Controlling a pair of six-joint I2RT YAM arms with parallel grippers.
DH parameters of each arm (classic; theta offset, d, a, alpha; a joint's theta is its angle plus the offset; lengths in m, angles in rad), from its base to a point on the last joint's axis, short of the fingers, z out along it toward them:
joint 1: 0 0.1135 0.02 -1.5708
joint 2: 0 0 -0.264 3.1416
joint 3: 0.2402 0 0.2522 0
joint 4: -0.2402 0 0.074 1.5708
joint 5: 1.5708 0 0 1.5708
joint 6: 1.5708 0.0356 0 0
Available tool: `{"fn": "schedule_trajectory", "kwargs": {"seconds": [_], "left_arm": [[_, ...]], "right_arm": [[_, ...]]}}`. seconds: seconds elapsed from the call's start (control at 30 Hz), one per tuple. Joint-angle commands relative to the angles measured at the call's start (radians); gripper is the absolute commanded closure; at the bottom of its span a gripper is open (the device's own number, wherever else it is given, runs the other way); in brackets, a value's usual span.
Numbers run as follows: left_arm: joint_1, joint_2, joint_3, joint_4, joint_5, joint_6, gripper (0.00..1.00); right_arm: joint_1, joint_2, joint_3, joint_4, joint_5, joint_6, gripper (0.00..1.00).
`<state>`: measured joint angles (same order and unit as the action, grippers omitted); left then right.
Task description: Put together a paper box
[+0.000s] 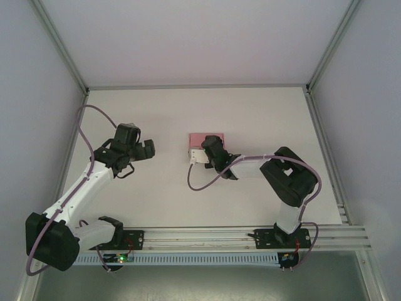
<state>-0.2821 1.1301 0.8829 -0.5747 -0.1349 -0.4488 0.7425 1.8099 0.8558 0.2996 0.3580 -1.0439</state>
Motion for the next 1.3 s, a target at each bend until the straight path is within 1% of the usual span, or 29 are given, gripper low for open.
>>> {"fn": "schedule_trajectory", "kwargs": {"seconds": [0.0,0.03,0.13,0.3,0.37,0.4,0.47,0.5,0.57,0.63,0.67,0.7,0.73,0.8,0.93,1.0,1.03,1.1,1.17,1.2,1.27], "left_arm": [[-0.008,-0.015,0.000,0.016,0.005,-0.005,0.00],[-0.007,-0.014,-0.001,0.019,0.010,-0.004,0.00],[-0.007,-0.012,-0.002,0.028,0.018,-0.002,0.01],[-0.007,-0.011,-0.003,0.043,0.018,0.011,0.00],[-0.008,-0.010,-0.007,0.069,0.017,0.031,0.00],[-0.007,-0.008,-0.012,0.092,0.015,0.050,0.00],[-0.003,0.000,-0.023,0.140,0.000,0.092,0.00],[0.003,0.004,-0.029,0.168,-0.021,0.104,0.00],[0.020,0.013,-0.045,0.228,-0.059,0.131,0.00],[0.040,0.017,-0.086,0.321,-0.108,0.145,0.00],[0.054,0.016,-0.122,0.391,-0.128,0.156,0.00],[0.070,0.018,-0.158,0.460,-0.132,0.171,0.00],[0.087,0.022,-0.196,0.539,-0.123,0.194,0.00],[0.119,0.034,-0.264,0.677,-0.120,0.228,0.00],[0.194,0.066,-0.357,0.860,-0.071,0.272,0.00],[0.215,0.092,-0.381,0.904,-0.075,0.289,0.00],[0.223,0.104,-0.401,0.945,-0.069,0.298,0.00],[0.237,0.137,-0.445,1.024,-0.068,0.311,0.00],[0.254,0.201,-0.470,1.130,-0.064,0.311,0.00],[0.260,0.209,-0.441,1.085,-0.053,0.300,0.00],[0.266,0.249,-0.422,1.108,0.013,0.320,0.00]], "right_arm": [[0.009,-0.048,0.011,-0.190,-0.070,0.093,0.14],[0.010,-0.067,0.015,-0.220,-0.101,0.110,0.09],[0.012,-0.118,0.028,-0.298,-0.156,0.145,0.02],[0.014,-0.240,0.042,-0.417,-0.235,0.202,0.02],[0.008,-0.304,0.040,-0.436,-0.258,0.246,0.02],[0.000,-0.339,0.036,-0.423,-0.248,0.293,0.02],[-0.043,-0.391,0.048,-0.410,-0.236,0.438,0.02],[-0.087,-0.415,0.067,-0.417,-0.241,0.553,0.02],[-0.210,-0.451,0.089,-0.422,-0.291,0.782,0.02],[-0.341,-0.482,0.067,-0.382,-0.327,1.000,0.02],[-0.411,-0.501,0.036,-0.344,-0.348,1.088,0.02],[-0.466,-0.514,0.002,-0.307,-0.364,1.140,0.02],[-0.512,-0.527,-0.041,-0.249,-0.382,1.164,0.02],[-0.571,-0.552,-0.152,-0.108,-0.359,1.183,0.02],[-0.592,-0.576,-0.374,0.245,-0.208,1.128,0.02],[-0.609,-0.587,-0.417,0.307,-0.143,1.122,0.02],[-0.616,-0.591,-0.441,0.337,-0.145,1.100,0.02],[-0.617,-0.589,-0.509,0.453,-0.152,1.024,0.02],[-0.629,-0.540,-0.566,0.614,-0.133,0.996,0.02],[-0.641,-0.505,-0.590,0.677,-0.136,1.004,0.02],[-0.668,-0.420,-0.601,0.757,-0.148,1.036,0.02]]}}
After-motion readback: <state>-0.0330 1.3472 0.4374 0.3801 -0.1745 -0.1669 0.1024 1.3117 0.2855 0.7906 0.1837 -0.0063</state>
